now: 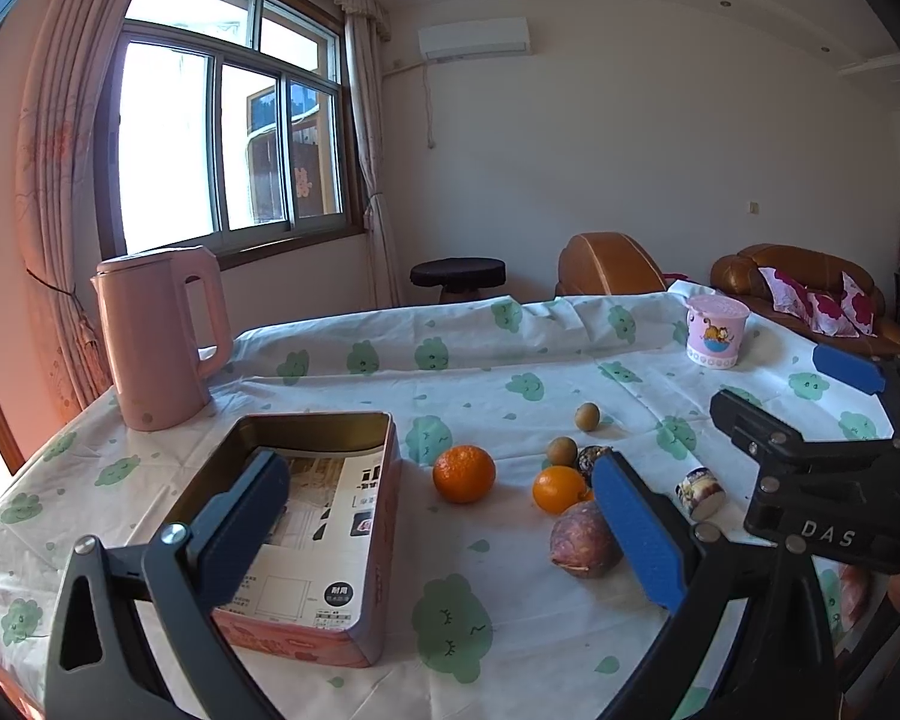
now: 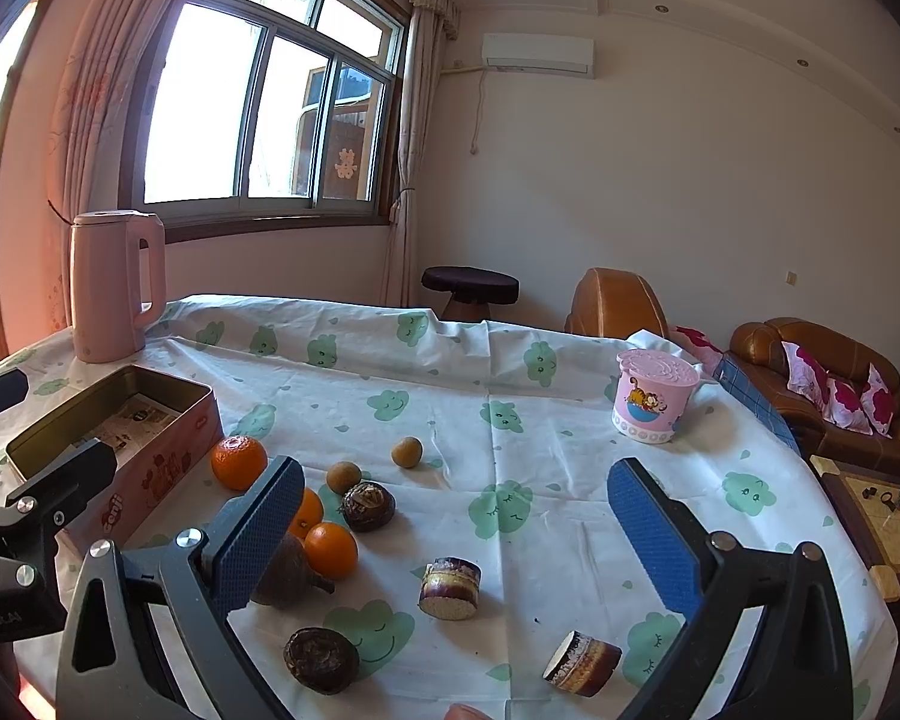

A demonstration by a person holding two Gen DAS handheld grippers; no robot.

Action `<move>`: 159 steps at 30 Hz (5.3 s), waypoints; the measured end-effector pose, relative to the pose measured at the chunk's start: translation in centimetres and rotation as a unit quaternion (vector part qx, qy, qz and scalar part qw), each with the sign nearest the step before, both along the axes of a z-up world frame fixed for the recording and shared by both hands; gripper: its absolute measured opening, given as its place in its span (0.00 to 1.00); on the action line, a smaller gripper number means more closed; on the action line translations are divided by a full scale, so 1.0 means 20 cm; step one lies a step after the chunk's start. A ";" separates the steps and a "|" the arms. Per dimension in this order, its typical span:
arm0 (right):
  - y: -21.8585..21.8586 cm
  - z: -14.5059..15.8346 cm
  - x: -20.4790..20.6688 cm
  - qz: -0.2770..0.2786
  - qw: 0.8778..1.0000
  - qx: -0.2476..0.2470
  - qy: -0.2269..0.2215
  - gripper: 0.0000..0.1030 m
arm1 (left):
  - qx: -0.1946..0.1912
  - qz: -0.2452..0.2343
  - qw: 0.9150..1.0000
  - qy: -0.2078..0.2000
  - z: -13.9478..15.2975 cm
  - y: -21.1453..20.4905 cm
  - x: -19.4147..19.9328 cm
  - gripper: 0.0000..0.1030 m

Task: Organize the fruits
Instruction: 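Move both tools toward the fruits and cans on the table, then grasp the dark mangosteen with the left tool while the right tool grasps a brown striped can, then carry the mangosteen with the left tool while the right tool carries the can to the pink tin box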

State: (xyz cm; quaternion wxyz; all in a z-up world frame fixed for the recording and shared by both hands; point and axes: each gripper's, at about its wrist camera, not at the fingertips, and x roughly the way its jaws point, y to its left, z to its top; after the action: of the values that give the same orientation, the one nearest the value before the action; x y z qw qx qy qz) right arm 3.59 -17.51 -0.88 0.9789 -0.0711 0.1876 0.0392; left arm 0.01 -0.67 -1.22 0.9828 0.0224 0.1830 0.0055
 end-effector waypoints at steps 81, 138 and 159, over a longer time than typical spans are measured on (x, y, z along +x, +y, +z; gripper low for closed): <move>-0.48 -0.41 -0.01 0.024 0.990 0.069 0.125 0.43 | -0.022 -0.175 0.966 0.190 -0.41 -0.45 0.16 0.37; 0.17 0.01 -0.02 0.183 0.983 0.011 -0.014 0.43 | -0.002 0.049 0.999 0.018 -0.05 0.23 0.09 0.37; 0.45 0.12 0.09 0.239 0.971 -0.009 -0.021 0.43 | 0.000 0.084 0.996 0.023 -0.03 0.44 0.14 0.36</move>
State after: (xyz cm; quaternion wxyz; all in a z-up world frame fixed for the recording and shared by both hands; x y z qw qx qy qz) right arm 5.31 -8.43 1.46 0.9441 -0.1238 0.1445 0.2692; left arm 2.85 8.07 -1.80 0.9743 0.0075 0.2072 0.0880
